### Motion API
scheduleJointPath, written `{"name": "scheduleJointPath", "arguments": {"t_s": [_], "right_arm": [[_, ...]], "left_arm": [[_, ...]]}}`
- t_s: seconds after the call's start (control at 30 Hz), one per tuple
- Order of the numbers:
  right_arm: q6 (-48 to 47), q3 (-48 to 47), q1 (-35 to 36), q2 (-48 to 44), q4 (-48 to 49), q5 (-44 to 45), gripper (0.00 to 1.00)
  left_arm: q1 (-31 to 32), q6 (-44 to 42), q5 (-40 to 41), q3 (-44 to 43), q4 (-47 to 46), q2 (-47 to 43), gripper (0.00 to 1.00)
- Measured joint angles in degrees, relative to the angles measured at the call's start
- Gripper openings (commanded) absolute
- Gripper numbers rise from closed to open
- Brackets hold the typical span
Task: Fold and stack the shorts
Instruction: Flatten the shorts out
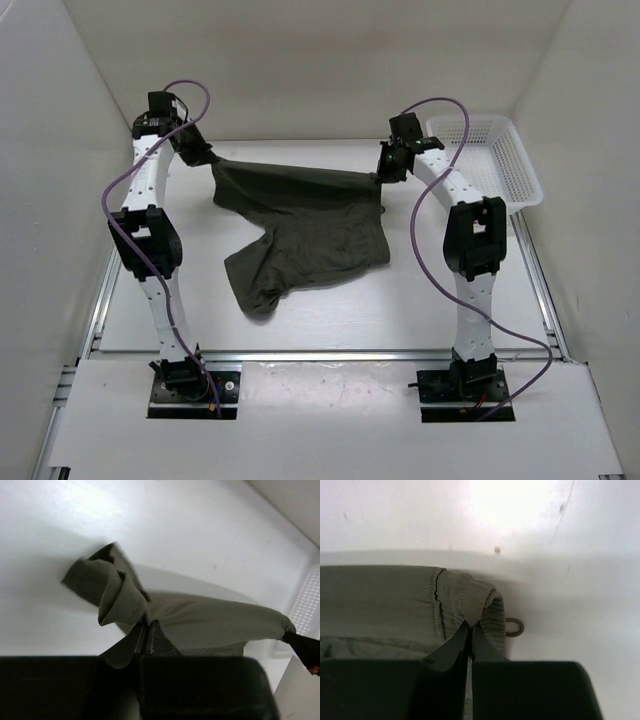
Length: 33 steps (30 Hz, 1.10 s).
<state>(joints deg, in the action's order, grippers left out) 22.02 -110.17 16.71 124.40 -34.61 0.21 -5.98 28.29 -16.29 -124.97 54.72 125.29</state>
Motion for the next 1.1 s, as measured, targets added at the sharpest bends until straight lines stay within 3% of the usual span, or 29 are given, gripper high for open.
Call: {"name": "scheduleJointPath", "arguments": {"t_s": [0.1, 0.2, 0.47, 0.63, 0.73, 0.93, 1.1], "right_arm": [[-0.1, -4.9, -0.6, 2.1, -0.6, -0.4, 0.00], [-0.3, -4.8, -1.0, 1.0, -1.2, -0.4, 0.00], [-1.3, 8.4, -1.5, -10.1, -2.4, -1.1, 0.00], [-1.5, 14.6, -1.5, -22.0, -3.3, -2.4, 0.00], [-1.5, 14.9, -1.5, -31.6, -3.4, -4.8, 0.00], [-1.7, 10.5, -0.2, -49.7, -4.7, -11.0, 0.00], [-1.7, 9.1, 0.1, -63.0, -9.1, -14.2, 0.00]], "left_arm": [[0.7, -0.6, -0.3, -3.3, -0.8, -0.3, 0.10], [1.6, -1.6, -0.3, -1.2, -0.9, -3.1, 0.10], [4.9, -2.9, 2.6, 16.0, 0.6, -19.1, 0.10], [4.9, -3.0, 3.0, 17.8, 2.0, -29.2, 0.10], [2.6, -2.8, 1.8, 14.3, 3.8, -35.9, 0.10], [-2.8, -1.7, -0.8, -2.3, 7.6, -46.6, 0.10], [-3.8, 0.1, -0.6, -9.3, 9.1, -56.7, 0.10]]}}
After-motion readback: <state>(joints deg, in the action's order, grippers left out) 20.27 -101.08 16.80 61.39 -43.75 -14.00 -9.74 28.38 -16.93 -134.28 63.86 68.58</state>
